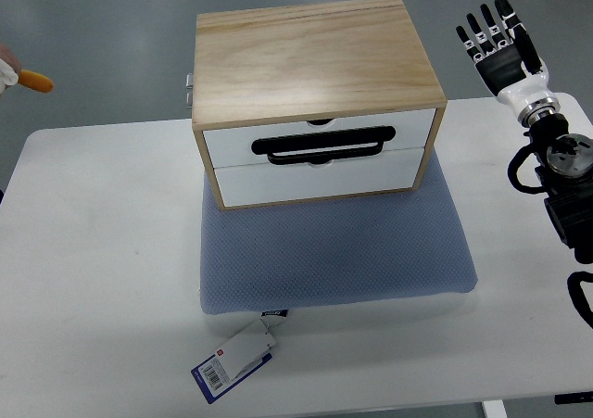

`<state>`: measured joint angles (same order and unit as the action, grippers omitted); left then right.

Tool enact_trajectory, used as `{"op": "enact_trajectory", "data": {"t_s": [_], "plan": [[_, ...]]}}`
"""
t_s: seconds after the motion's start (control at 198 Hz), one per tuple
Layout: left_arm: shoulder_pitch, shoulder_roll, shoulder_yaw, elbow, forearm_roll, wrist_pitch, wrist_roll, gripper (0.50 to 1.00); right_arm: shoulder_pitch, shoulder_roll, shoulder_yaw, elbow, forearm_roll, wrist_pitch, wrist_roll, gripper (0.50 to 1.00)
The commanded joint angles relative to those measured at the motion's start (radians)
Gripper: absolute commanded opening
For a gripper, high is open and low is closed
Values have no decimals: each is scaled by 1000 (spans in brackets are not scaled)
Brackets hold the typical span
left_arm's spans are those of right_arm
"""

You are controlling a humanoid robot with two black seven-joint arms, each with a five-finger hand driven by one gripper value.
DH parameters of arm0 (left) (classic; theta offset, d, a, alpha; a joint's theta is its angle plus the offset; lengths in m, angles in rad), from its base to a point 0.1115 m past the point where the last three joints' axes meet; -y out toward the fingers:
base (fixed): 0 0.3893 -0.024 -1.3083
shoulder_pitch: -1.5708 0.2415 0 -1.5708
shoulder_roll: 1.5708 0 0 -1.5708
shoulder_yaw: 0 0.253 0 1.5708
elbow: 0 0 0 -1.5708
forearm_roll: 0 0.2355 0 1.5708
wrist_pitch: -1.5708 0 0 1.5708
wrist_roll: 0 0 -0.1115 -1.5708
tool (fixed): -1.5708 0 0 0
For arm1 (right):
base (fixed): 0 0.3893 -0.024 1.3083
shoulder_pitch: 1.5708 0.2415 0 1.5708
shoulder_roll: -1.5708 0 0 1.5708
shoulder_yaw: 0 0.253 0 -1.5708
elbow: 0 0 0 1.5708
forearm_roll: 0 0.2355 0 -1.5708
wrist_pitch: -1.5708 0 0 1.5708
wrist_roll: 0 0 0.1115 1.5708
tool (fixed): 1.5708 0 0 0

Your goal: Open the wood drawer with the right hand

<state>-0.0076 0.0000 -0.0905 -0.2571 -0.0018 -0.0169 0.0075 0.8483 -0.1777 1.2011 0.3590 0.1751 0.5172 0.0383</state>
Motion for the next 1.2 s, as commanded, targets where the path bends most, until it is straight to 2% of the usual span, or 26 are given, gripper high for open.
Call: {"op": "enact_trajectory", "data": {"t_s": [0.0, 0.344, 0.409, 0.571, 0.692, 0.748, 0.753, 0.804, 1.001, 1.066, 1.122, 1.193], "plan": [[0, 0, 0, 1, 0, 0, 0, 1000, 0, 3, 0, 0, 0, 0, 0, 946], [0, 0, 0, -4, 0, 0, 0, 1000, 14, -8, -14, 0, -3, -2, 0, 946], [0, 0, 2, -5, 0, -2, 0, 1000, 61, -43, -37, 3, -31, 1, -12, 946], [0, 0, 2, -7, 2, -12, 0, 1000, 166, -160, -241, 8, -85, 1, -17, 946], [-2, 0, 2, -10, 8, -14, 0, 1000, 310, -240, -472, 51, -123, 3, -20, 946], [-2, 0, 2, -10, 8, -14, 0, 1000, 310, -240, -472, 51, -123, 3, -20, 946], [-3, 0, 2, -10, 8, -14, 0, 1000, 374, -279, -586, 82, -156, 0, -37, 946], [-5, 0, 2, -10, 8, -14, 0, 1000, 457, -302, -699, 124, -207, 1, -66, 946], [-8, 0, 0, -10, 8, -15, 0, 1000, 723, -348, -1002, 293, -398, 6, -156, 946], [-8, 0, 2, -10, 8, -15, 0, 1000, 819, -350, -1108, 367, -451, 12, -206, 946], [-8, 0, 2, -8, 6, -15, 0, 1000, 931, -349, -1227, 445, -490, 41, -265, 946], [-8, 0, 2, -10, 5, -15, 0, 1000, 1071, -338, -1371, 524, -506, 94, -311, 946]]}}
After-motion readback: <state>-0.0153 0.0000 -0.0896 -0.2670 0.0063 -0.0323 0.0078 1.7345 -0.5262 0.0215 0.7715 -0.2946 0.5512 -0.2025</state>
